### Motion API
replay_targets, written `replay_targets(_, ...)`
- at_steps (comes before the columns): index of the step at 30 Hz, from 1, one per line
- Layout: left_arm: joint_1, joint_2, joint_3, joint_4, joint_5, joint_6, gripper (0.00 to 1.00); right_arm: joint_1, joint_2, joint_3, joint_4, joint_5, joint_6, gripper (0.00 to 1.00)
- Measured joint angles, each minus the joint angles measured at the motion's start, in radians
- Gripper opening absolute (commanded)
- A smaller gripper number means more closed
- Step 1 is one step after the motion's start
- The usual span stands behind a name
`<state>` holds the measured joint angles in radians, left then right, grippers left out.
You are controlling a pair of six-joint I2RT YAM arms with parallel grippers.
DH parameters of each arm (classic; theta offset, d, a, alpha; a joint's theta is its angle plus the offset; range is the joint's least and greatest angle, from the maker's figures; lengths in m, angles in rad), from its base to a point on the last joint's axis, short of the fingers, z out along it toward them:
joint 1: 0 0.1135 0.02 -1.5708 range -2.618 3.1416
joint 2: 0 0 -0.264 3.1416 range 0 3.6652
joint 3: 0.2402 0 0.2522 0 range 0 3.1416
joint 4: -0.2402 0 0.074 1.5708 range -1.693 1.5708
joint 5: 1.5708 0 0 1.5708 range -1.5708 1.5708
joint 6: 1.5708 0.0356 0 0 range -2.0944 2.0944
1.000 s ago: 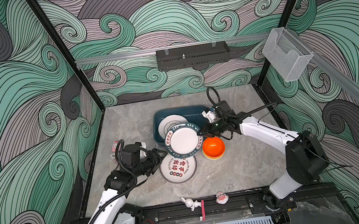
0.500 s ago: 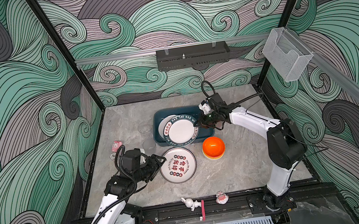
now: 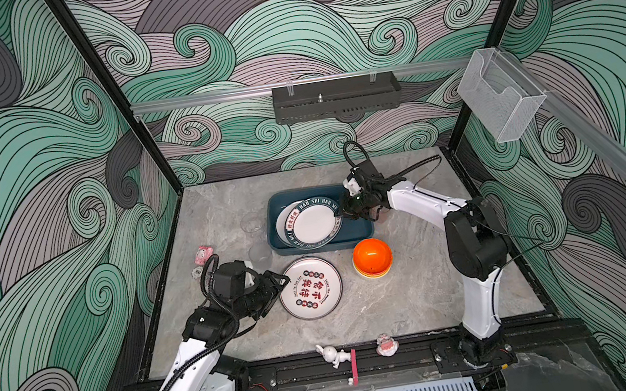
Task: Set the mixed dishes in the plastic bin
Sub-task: 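Carry the upright plate with the right gripper over the teal bin, then lower the plate into the teal bin and open the right gripper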
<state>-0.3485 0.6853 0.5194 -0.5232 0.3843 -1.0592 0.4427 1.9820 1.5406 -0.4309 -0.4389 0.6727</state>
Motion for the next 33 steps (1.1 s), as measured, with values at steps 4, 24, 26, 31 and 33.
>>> replay_targets(4, 0.000, 0.000, -0.008, 0.000, 0.000, 0.000, 0.67, 0.000, 0.036, 0.033, -0.001, 0.015, 0.009, 0.00)
replay_targets(24, 0.000, 0.014, -0.015, 0.001, -0.008, 0.000, 0.67, 0.000, 0.147, 0.109, 0.000, 0.020, 0.024, 0.00)
replay_targets(26, 0.000, 0.018, -0.015, 0.001, -0.008, 0.000, 0.67, 0.000, 0.155, 0.109, 0.002, 0.020, 0.024, 0.00)
replay_targets(31, 0.000, 0.027, -0.015, 0.001, -0.010, -0.001, 0.67, 0.000, 0.161, 0.109, 0.011, 0.019, 0.027, 0.00)
replay_targets(33, 0.000, 0.027, -0.015, 0.001, -0.010, -0.002, 0.67, 0.000, 0.162, 0.109, 0.016, 0.019, 0.027, 0.00)
